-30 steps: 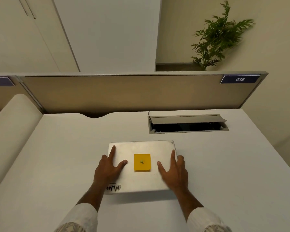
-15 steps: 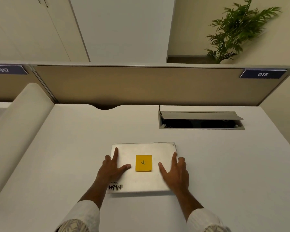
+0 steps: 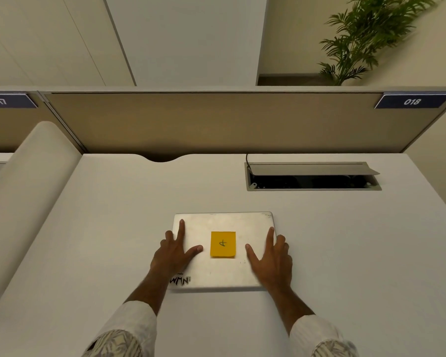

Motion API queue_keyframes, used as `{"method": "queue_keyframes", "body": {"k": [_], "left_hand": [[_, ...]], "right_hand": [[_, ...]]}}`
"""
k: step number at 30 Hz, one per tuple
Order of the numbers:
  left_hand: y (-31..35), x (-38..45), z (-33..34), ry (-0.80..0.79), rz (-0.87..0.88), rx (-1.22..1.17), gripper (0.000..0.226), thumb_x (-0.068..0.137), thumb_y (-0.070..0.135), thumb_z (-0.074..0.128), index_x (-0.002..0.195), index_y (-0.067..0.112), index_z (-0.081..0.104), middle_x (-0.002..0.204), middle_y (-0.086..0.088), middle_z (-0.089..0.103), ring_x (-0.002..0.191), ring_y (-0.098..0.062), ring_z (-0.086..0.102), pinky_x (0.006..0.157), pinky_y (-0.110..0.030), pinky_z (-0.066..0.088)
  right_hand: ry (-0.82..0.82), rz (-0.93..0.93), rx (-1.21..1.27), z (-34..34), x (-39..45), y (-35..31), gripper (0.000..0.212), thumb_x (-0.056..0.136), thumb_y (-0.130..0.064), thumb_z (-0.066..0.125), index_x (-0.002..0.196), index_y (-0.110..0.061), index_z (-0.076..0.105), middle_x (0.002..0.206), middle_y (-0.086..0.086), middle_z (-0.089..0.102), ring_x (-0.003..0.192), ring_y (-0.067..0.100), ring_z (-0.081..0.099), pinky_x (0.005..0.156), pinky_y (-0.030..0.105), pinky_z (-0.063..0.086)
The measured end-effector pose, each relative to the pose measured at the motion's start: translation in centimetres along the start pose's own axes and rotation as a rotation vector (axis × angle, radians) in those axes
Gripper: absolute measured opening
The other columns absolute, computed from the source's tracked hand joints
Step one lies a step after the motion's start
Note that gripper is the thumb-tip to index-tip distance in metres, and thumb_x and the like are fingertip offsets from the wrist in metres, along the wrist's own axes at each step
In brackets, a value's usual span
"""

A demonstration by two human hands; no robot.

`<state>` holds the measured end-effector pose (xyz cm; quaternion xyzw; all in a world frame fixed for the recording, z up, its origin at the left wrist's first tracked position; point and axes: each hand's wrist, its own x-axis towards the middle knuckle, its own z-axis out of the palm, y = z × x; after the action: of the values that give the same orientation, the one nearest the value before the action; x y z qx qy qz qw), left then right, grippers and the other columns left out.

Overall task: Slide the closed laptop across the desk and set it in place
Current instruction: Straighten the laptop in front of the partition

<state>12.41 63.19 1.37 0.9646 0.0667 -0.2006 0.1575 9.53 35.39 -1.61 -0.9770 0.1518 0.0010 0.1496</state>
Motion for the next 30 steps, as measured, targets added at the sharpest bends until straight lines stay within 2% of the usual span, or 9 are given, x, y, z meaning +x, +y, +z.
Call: {"method": "queue_keyframes", "body": {"k": [14, 17, 19, 20, 22, 24, 25, 27, 30], "left_hand": [[-0.3, -0.2, 1.1, 0.088, 0.016, 0.107, 0.098, 0.09, 0.078, 0.031, 0.159, 0.023, -0.013, 0.139, -0.011, 0.033, 0.118, -0.028, 0.046, 0.087, -0.039, 0.05], [-0.4, -0.4, 1.2, 0.235, 0.019, 0.213, 0.103, 0.084, 0.084, 0.014, 0.161, 0.017, 0.004, 0.132, -0.011, 0.043, 0.107, -0.026, 0.052, 0.075, -0.036, 0.051], [-0.5, -0.5, 1.4, 0.271, 0.039, 0.231, 0.101, 0.085, 0.079, 0.011, 0.157, 0.009, 0.028, 0.128, -0.017, 0.053, 0.098, -0.031, 0.057, 0.067, -0.04, 0.051], [-0.5, -0.4, 1.6, 0.27, 0.058, 0.23, 0.095, 0.089, 0.072, 0.016, 0.152, 0.005, 0.037, 0.131, -0.021, 0.056, 0.101, -0.035, 0.059, 0.069, -0.044, 0.053], [-0.5, 0.0, 2.2, 0.309, 0.133, 0.21, 0.081, 0.098, 0.057, 0.021, 0.147, -0.002, 0.043, 0.146, -0.027, 0.049, 0.124, -0.044, 0.056, 0.095, -0.055, 0.05], [-0.1, 0.3, 2.7, 0.345, 0.233, 0.16, 0.073, 0.105, 0.048, 0.012, 0.15, -0.005, 0.035, 0.158, -0.025, 0.033, 0.142, -0.041, 0.039, 0.121, -0.05, 0.02], [0.3, 0.2, 2.6, 0.344, 0.277, 0.123, 0.073, 0.106, 0.047, 0.006, 0.153, -0.004, 0.028, 0.162, -0.021, 0.025, 0.148, -0.037, 0.03, 0.124, -0.042, 0.004], [1.3, -0.2, 2.5, 0.315, 0.351, 0.058, 0.074, 0.103, 0.05, -0.002, 0.158, 0.004, 0.014, 0.167, -0.013, 0.008, 0.155, -0.029, 0.011, 0.123, -0.031, -0.008], [3.1, -0.5, 2.4, 0.314, 0.44, 0.019, 0.068, 0.105, 0.047, 0.004, 0.159, 0.005, 0.011, 0.168, -0.009, 0.003, 0.156, -0.024, 0.002, 0.125, -0.035, -0.002]], "right_hand": [[0.0, -0.014, -0.035, 0.2, 0.1, 0.1, 0.096, 0.082, -0.082, 0.028, 0.153, -0.018, 0.02, 0.137, 0.013, 0.045, 0.112, 0.026, 0.051, 0.083, 0.041, 0.056], [0.037, -0.027, -0.036, 0.2, 0.1, 0.2, 0.095, 0.082, -0.081, 0.028, 0.152, -0.016, 0.026, 0.137, 0.015, 0.047, 0.111, 0.028, 0.052, 0.086, 0.043, 0.054], [0.032, -0.048, -0.027, 0.1, 0.1, 0.1, 0.094, 0.085, -0.08, 0.024, 0.152, -0.014, 0.024, 0.148, 0.018, 0.04, 0.123, 0.033, 0.047, 0.098, 0.046, 0.048], [0.016, -0.058, -0.011, 0.1, 0.1, -0.2, 0.093, 0.086, -0.078, 0.02, 0.154, -0.014, 0.022, 0.155, 0.018, 0.032, 0.133, 0.035, 0.041, 0.106, 0.048, 0.042], [-0.007, -0.122, 0.005, 0.2, 0.3, -0.9, 0.088, 0.092, -0.072, 0.01, 0.155, -0.011, 0.018, 0.163, 0.017, 0.018, 0.146, 0.037, 0.028, 0.117, 0.049, 0.031], [-0.025, -0.225, 0.009, 0.4, 0.4, -1.6, 0.081, 0.096, -0.064, 0.003, 0.156, -0.01, 0.014, 0.165, 0.014, 0.009, 0.15, 0.034, 0.018, 0.121, 0.046, 0.023], [-0.042, -0.28, 0.025, 0.5, 0.6, -2.1, 0.079, 0.097, -0.062, -0.001, 0.156, -0.011, 0.009, 0.165, 0.011, 0.003, 0.152, 0.031, 0.012, 0.121, 0.044, 0.017], [-0.074, -0.369, 0.053, 0.2, 0.7, -3.3, 0.075, 0.096, -0.059, -0.008, 0.155, -0.014, 0.002, 0.165, 0.005, -0.002, 0.153, 0.026, 0.003, 0.119, 0.041, 0.008], [-0.069, -0.475, 0.028, -0.5, 0.8, -5.4, 0.066, 0.103, -0.046, 0.002, 0.155, -0.008, 0.017, 0.164, 0.012, 0.017, 0.151, 0.029, 0.017, 0.117, 0.041, 0.015]]}}
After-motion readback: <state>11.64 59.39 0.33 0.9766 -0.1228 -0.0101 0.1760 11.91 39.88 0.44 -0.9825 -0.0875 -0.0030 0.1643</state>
